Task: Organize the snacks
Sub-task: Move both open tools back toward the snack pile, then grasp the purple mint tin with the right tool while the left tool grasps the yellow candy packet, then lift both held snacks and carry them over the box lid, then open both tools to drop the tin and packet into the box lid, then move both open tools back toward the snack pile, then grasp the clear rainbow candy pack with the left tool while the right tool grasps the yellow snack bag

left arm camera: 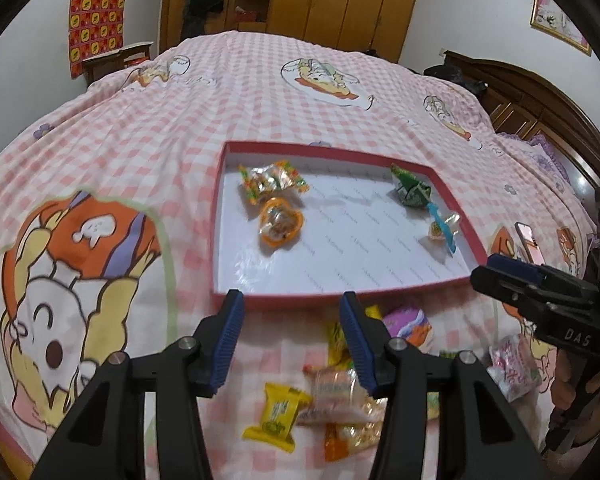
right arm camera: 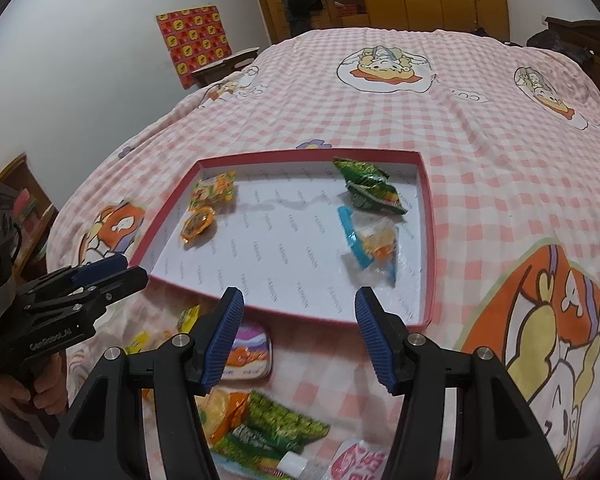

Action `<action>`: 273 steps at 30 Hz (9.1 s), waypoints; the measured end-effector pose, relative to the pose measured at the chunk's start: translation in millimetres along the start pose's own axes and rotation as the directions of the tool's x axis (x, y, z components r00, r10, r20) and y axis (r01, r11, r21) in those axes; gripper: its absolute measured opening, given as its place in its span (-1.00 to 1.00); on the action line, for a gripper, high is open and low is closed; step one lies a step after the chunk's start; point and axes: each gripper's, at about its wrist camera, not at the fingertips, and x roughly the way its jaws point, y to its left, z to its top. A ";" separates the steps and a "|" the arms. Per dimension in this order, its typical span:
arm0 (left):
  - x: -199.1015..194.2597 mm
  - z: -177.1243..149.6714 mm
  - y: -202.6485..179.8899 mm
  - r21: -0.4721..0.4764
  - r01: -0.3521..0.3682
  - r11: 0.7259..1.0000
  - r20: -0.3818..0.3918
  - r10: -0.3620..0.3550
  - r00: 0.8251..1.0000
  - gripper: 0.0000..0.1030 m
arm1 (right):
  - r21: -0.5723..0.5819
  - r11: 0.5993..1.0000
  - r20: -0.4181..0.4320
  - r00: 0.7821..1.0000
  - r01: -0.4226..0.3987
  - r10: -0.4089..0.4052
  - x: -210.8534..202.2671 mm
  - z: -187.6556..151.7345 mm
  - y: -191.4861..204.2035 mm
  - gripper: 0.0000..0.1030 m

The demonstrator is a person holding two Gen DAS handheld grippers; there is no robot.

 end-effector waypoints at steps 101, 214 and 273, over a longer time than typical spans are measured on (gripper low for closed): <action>-19.0 -45.8 10.3 -0.033 0.046 0.998 0.069 -0.044 0.997 -0.51 | -0.066 0.995 0.025 0.997 -0.069 0.070 12.7 -63.3 42.2 0.22; 26.2 12.5 -11.0 0.024 -0.012 1.000 0.025 0.011 1.000 0.13 | 0.027 1.000 0.092 0.996 -0.014 0.011 17.9 -9.3 -8.7 0.43; 5.0 -51.4 37.7 -0.077 -0.060 0.995 0.004 0.060 0.998 -0.42 | 0.009 0.997 -0.051 0.995 -0.079 0.080 20.6 -46.7 31.7 0.43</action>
